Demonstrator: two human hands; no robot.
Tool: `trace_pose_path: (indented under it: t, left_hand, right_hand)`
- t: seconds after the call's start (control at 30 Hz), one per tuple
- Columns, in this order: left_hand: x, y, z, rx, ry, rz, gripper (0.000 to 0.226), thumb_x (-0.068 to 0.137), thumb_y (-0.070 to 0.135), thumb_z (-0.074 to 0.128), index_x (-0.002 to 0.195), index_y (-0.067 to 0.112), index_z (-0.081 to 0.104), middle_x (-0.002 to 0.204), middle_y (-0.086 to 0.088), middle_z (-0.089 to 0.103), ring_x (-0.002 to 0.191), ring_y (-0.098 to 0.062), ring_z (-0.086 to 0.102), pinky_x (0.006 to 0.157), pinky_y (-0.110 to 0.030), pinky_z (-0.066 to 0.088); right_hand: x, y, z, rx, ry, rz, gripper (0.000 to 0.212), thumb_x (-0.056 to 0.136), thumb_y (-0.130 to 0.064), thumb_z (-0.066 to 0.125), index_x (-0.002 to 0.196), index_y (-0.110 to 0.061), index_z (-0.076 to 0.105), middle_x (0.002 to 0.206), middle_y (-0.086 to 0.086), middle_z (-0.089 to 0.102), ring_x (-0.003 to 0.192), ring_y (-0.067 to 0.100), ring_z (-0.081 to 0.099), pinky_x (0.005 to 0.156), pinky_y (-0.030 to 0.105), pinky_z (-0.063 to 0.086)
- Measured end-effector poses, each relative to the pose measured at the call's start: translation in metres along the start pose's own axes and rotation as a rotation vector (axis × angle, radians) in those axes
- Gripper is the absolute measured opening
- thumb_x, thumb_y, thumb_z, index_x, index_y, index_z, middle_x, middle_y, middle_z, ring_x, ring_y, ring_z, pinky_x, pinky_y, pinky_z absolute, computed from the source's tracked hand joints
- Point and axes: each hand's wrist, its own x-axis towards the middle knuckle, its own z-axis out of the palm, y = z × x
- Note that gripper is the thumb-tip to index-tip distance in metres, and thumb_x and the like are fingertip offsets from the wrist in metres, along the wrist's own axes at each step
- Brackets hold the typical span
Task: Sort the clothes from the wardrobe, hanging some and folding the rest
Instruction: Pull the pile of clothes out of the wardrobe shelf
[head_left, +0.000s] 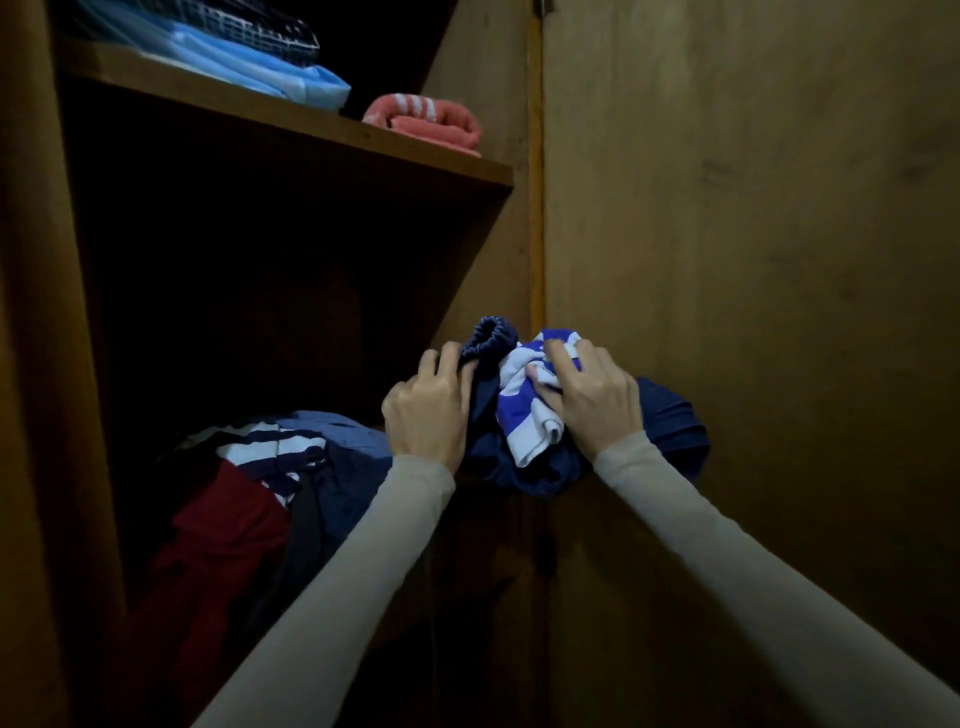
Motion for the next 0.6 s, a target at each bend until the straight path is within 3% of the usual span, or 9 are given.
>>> trace_pose_path:
  t: [0.43,0.6]
  left_hand:
    - [-0.074,0.13,-0.149,-0.254,-0.033,0.039,0.029,0.089,0.034,0.047,0.079,0.014,0.066,0.063,0.0,0.057,0.038,-0.015,0.047,0.04,-0.019,0.03]
    - [-0.11,0.186,-0.217,-0.404,-0.087,0.07,0.028,0.091,0.033,0.05,0.08,0.013,0.066,0.064,0.0,0.059,0.043,-0.014,0.051,0.041,-0.022,0.036]
  right_hand:
    - [-0.041,0.084,-0.211,-0.073,-0.171,-0.061,0.031,0.1,-0.039,0.03,0.096,-0.015,0.049,0.068,0.009,0.061,0.053,0.023,0.056,0.044,0.025,0.043]
    - [-0.067,0.118,-0.316,-0.14,-0.286,-0.063,0.047,0.099,-0.038,0.03,0.094,-0.011,0.067,0.076,0.012,0.065,0.058,0.025,0.059,0.046,0.025,0.045]
